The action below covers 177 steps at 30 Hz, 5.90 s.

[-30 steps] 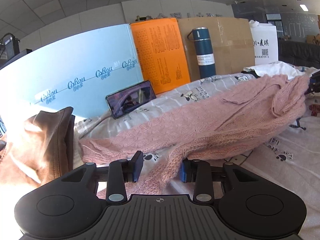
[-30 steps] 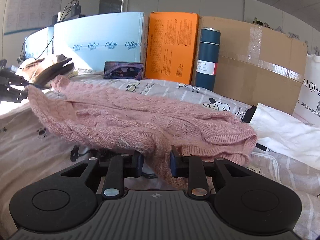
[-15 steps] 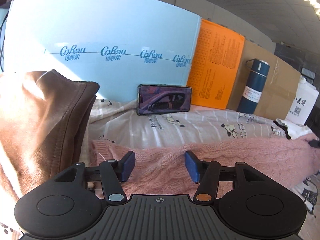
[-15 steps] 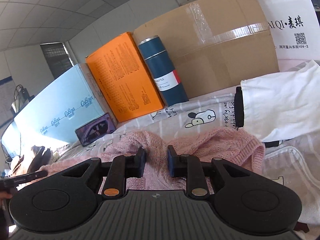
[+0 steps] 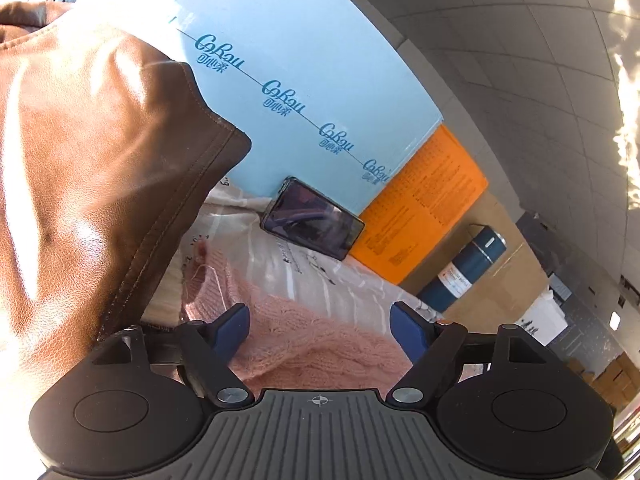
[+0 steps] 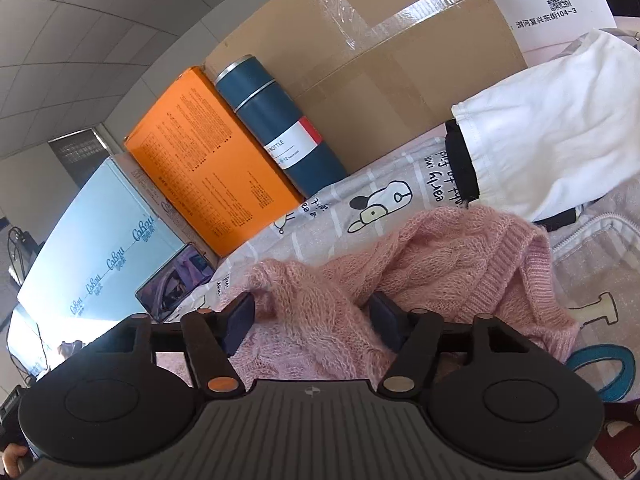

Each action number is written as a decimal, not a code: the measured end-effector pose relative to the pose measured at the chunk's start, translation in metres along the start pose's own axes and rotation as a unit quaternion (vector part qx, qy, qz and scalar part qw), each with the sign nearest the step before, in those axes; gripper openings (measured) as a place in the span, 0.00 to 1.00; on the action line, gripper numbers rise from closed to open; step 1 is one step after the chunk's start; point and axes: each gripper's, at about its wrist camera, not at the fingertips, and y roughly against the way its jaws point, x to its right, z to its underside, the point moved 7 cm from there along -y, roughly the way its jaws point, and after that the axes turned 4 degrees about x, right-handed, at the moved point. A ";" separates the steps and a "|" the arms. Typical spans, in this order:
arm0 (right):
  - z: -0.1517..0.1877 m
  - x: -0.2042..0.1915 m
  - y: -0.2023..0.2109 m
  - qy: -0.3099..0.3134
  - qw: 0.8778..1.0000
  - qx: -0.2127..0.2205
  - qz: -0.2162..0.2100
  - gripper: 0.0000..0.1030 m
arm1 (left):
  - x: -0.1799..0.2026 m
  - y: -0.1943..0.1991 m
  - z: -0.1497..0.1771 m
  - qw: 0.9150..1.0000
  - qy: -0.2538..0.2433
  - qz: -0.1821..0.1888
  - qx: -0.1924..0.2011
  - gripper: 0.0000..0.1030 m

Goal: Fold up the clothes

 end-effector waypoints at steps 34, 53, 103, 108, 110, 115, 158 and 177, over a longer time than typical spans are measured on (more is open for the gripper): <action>-0.005 -0.003 0.012 0.017 0.999 0.034 0.007 0.78 | 0.020 -0.028 -0.037 0.942 -0.213 -0.255 0.054 0.71; -0.002 -0.028 0.045 0.131 0.990 -0.010 -0.043 0.95 | 0.014 0.013 0.012 0.981 0.092 -0.131 0.110 0.97; -0.004 -0.051 -0.009 0.011 0.997 0.027 -0.071 0.89 | 0.009 -0.062 0.021 0.976 0.101 -0.183 0.066 0.99; -0.007 -0.043 -0.005 -0.017 0.996 0.032 -0.086 0.89 | 0.022 -0.065 0.027 0.976 0.007 -0.211 0.051 0.30; -0.007 -0.042 -0.005 -0.019 0.996 0.033 -0.086 0.89 | 0.034 -0.057 0.025 0.981 -0.014 -0.182 0.061 0.25; -0.008 -0.042 -0.004 -0.023 0.995 0.034 -0.090 0.89 | 0.085 -0.010 0.014 0.983 -0.074 -0.111 0.126 0.20; -0.004 -0.054 0.007 -0.008 0.991 0.032 -0.127 0.89 | 0.191 -0.051 0.098 0.977 -0.215 -0.004 0.000 0.87; -0.002 -0.056 0.006 -0.002 0.991 0.027 -0.129 0.89 | 0.187 -0.041 0.097 0.989 -0.111 0.093 -0.035 0.97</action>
